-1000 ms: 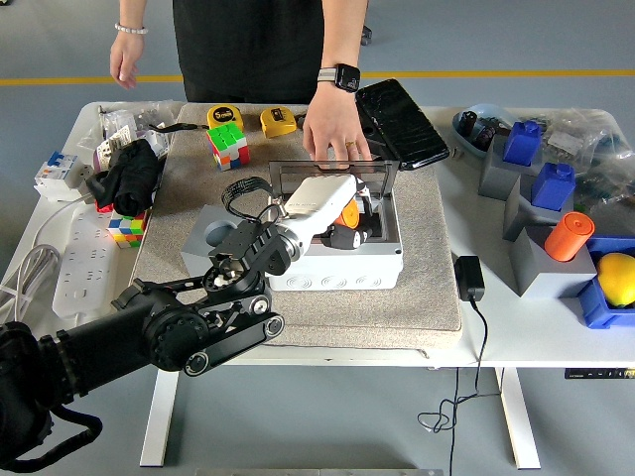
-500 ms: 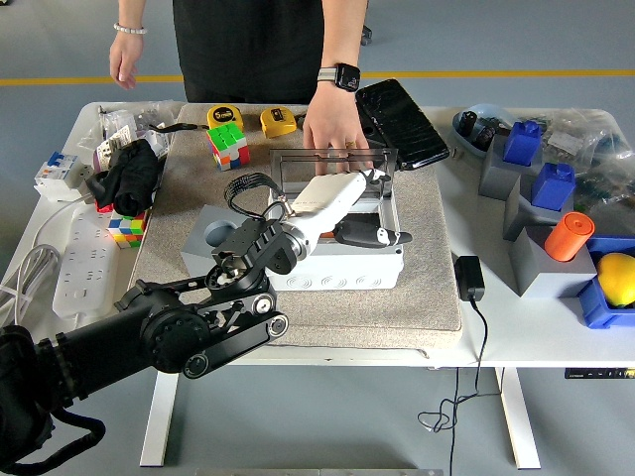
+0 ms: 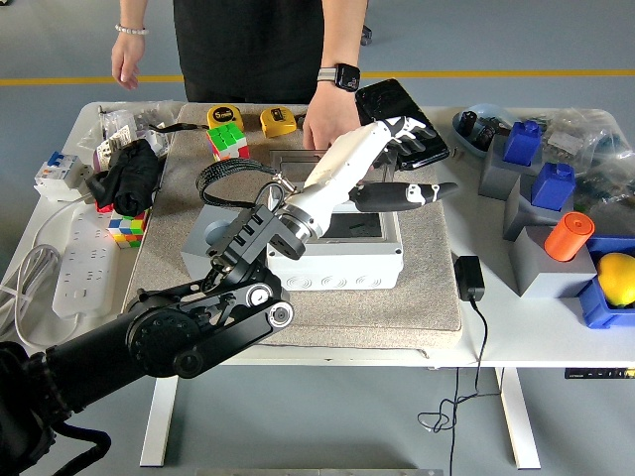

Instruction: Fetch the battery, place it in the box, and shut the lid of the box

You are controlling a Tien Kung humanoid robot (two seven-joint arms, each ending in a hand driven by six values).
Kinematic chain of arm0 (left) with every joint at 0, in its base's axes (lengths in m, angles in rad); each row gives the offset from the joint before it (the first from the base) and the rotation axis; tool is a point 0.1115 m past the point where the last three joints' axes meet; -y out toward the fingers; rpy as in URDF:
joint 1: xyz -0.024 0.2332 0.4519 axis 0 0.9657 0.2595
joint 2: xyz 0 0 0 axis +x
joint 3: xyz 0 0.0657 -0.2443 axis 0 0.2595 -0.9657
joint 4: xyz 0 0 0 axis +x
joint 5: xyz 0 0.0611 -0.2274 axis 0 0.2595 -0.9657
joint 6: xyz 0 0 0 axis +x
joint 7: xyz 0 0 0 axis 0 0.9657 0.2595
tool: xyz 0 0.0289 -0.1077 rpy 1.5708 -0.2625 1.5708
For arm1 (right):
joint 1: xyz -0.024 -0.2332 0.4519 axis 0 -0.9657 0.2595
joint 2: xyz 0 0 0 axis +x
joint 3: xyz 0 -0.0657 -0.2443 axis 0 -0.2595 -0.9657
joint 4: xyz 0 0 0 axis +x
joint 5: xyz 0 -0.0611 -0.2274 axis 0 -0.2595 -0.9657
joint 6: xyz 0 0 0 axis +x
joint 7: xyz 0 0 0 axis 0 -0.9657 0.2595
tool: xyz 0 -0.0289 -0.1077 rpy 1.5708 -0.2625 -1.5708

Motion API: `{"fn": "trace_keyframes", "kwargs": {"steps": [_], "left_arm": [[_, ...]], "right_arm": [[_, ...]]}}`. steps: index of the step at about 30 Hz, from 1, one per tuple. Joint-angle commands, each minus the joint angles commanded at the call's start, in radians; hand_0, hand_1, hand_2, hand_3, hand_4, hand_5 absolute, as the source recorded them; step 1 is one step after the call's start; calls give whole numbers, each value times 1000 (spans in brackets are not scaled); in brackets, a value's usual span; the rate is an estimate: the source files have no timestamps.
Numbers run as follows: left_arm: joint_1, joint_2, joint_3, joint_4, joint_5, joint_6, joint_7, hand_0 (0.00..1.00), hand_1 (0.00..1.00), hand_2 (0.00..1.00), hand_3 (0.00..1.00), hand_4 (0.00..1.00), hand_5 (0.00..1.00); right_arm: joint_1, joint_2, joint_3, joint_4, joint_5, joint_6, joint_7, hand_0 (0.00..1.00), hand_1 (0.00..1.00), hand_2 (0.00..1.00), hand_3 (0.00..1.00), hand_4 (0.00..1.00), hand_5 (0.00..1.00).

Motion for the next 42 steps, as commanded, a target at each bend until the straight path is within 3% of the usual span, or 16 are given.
{"fn": "trace_keyframes", "kwargs": {"steps": [5,6,10,17,18,23,24,27,30,42], "left_arm": [[-9,1,-54,41,36,-22,23,585,644,642,680,998,639],[-11,3,-59,50,42,-30,32,765,775,734,731,998,633],[-21,22,-72,89,96,-80,87,765,775,734,731,998,633],[-36,61,-71,101,148,-146,162,778,797,757,737,998,639],[-38,68,-70,100,149,-154,171,378,660,667,714,998,653],[-45,110,-58,74,146,-206,223,378,660,667,714,998,653],[-45,117,-54,68,145,-209,225,301,516,566,643,998,661],[-48,137,-39,63,123,-189,200,301,516,566,643,998,661],[-47,146,-31,69,114,-188,195,301,479,534,614,998,670],[-5,176,-7,-4,88,-210,208,287,463,518,603,998,666]], "right_arm": [[2,-2,-4,0,2,0,1,596,621,616,560,967,545],[3,-2,-5,1,1,0,1,595,621,617,560,968,546],[6,-4,-6,2,2,-2,2,595,621,617,560,968,546],[8,-7,-10,2,2,0,0,596,621,617,560,969,547],[7,-8,-10,2,2,0,0,596,621,617,560,969,547],[6,-9,-4,3,-3,1,-1,596,621,617,560,969,547],[4,-9,-1,3,-5,1,-1,596,621,616,560,970,547],[0,-10,2,3,-7,2,-1,596,621,616,560,970,547],[1,-14,2,3,-8,3,-1,595,621,616,560,970,547],[-6,-15,35,3,-14,-4,12,595,620,616,560,970,547]]}}
